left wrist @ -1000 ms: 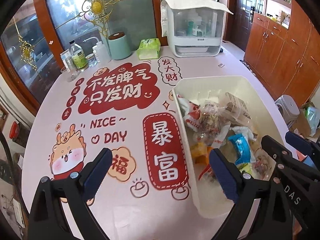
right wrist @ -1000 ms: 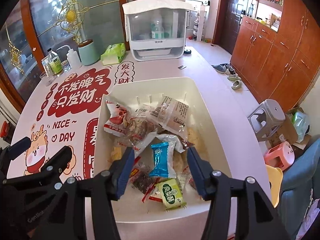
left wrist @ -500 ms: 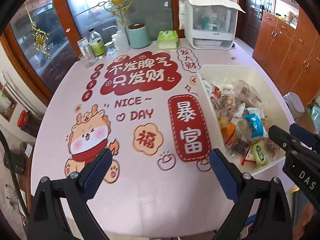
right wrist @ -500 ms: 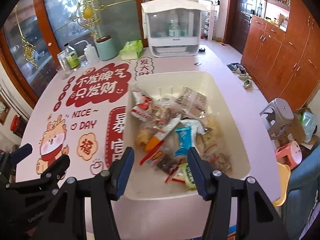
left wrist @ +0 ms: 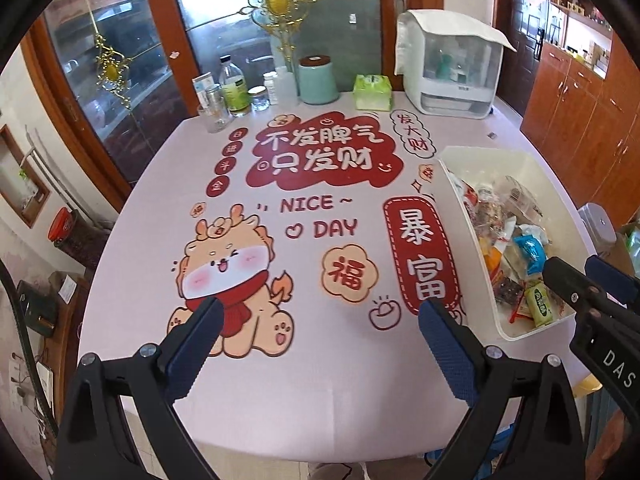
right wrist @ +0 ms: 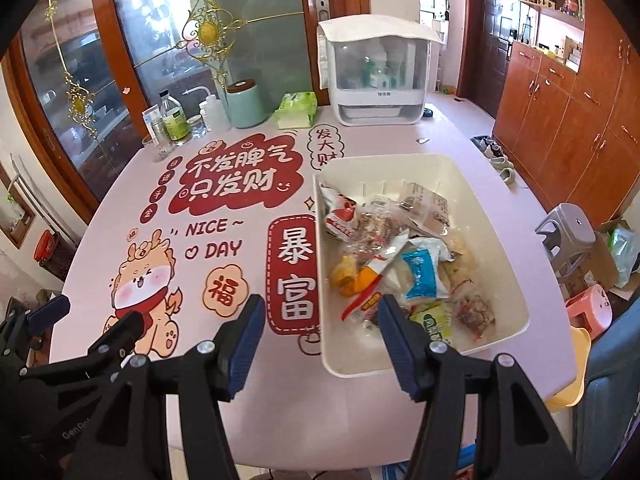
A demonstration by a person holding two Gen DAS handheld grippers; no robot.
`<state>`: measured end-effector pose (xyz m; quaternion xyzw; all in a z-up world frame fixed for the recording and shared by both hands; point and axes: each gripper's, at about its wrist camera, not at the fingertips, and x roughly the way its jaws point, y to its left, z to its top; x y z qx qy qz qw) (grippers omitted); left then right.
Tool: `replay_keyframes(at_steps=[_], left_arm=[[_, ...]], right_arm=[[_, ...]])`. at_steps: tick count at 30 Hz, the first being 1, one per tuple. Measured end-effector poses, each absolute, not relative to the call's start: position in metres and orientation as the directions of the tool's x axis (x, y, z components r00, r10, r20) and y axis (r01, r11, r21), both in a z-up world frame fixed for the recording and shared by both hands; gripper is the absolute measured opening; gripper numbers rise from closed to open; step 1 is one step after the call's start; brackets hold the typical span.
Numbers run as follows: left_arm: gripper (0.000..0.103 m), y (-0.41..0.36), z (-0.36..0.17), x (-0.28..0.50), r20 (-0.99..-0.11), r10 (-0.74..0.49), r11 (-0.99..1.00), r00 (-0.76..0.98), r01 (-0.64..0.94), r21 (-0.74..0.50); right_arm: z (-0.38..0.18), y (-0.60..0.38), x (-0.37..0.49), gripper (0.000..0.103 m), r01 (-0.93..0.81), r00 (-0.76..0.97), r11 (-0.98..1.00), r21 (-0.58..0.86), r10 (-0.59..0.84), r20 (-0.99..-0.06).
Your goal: Organize snacks
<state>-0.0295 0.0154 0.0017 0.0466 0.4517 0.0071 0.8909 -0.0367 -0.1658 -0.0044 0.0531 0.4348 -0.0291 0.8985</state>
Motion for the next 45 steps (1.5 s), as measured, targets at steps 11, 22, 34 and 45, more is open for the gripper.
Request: replay_keyframes(at_steps=[11,22,34,45], left_arm=[[0.097,0.043,0.003,-0.028,-0.805,0.037,0.998,0.592,0.015,0.057],[0.097,0.056,0.0,-0.023,-0.805,0.017,0.999,0.593,0.03,0.044],[0.097,0.058,0.0,-0.022,-0.804,0.02,0.999,0.594,0.027,0.044],[0.097,0.06,-0.001,-0.021,-0.806,0.019,0.999,0.592,0.027,0.044]], right_arm=[[0.004,-0.133,-0.041,0.059,0.084,0.634,0.996,0.04,-0.022,-0.773],[0.004,-0.124,-0.039,0.06,0.084,0.631,0.996,0.033,-0.027,-0.775],[0.003,-0.113,-0.038,0.06,0.093,0.63,0.995,0.029,-0.036,-0.776],[0.003,-0.111,-0.037,0.06,0.092,0.628,0.995,0.028,-0.036,-0.777]])
